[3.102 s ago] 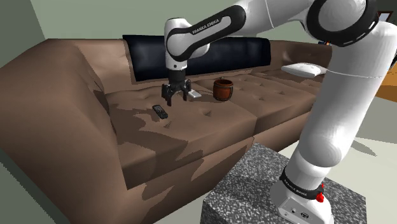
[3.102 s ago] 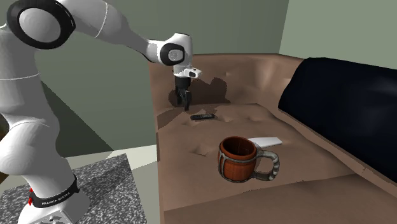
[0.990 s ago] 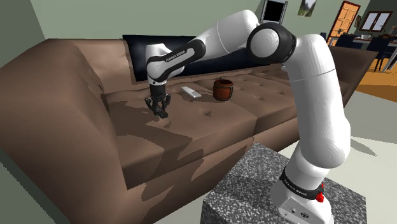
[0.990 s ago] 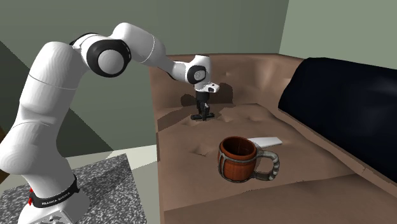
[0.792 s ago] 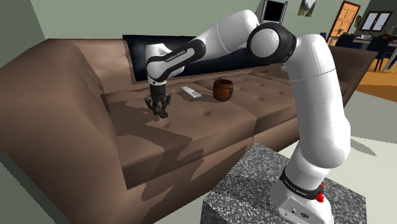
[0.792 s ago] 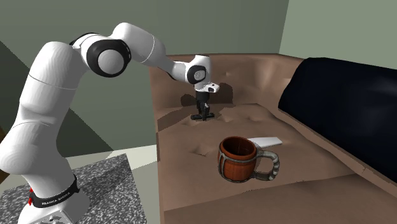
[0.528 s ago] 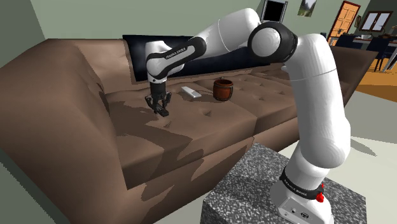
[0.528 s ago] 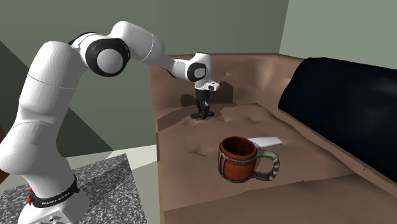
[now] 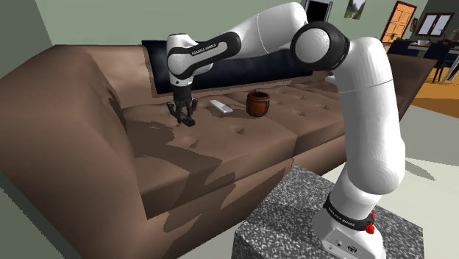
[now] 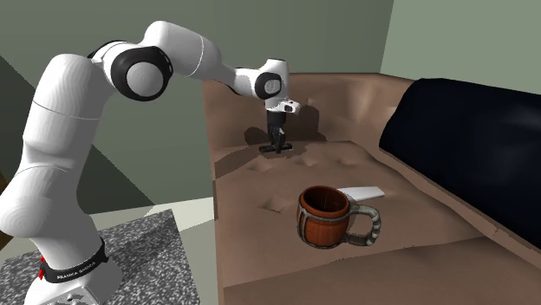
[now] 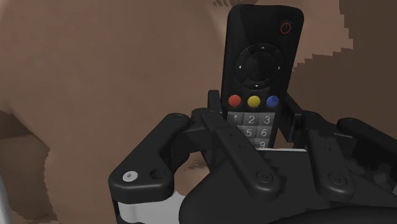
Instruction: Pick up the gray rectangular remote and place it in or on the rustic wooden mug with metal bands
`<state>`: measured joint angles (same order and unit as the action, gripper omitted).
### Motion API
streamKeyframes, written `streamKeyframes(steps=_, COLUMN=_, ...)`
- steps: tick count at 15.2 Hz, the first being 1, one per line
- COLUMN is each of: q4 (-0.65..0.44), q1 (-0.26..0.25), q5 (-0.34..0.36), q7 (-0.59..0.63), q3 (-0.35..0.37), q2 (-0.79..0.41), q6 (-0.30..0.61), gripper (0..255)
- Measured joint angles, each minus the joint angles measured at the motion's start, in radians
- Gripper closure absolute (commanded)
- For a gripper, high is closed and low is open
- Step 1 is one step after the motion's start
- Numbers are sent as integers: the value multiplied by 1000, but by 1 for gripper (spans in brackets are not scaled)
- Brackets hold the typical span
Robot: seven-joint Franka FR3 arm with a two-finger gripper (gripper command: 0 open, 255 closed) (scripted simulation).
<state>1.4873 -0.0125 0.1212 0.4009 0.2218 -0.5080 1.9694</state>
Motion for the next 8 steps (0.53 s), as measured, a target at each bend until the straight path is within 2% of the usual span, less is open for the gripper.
streamKeyframes(steps=8, q4=-68, q1=0, q5=-8, q7=-7, q3=4, q2=25, q6=-92, gripper=255)
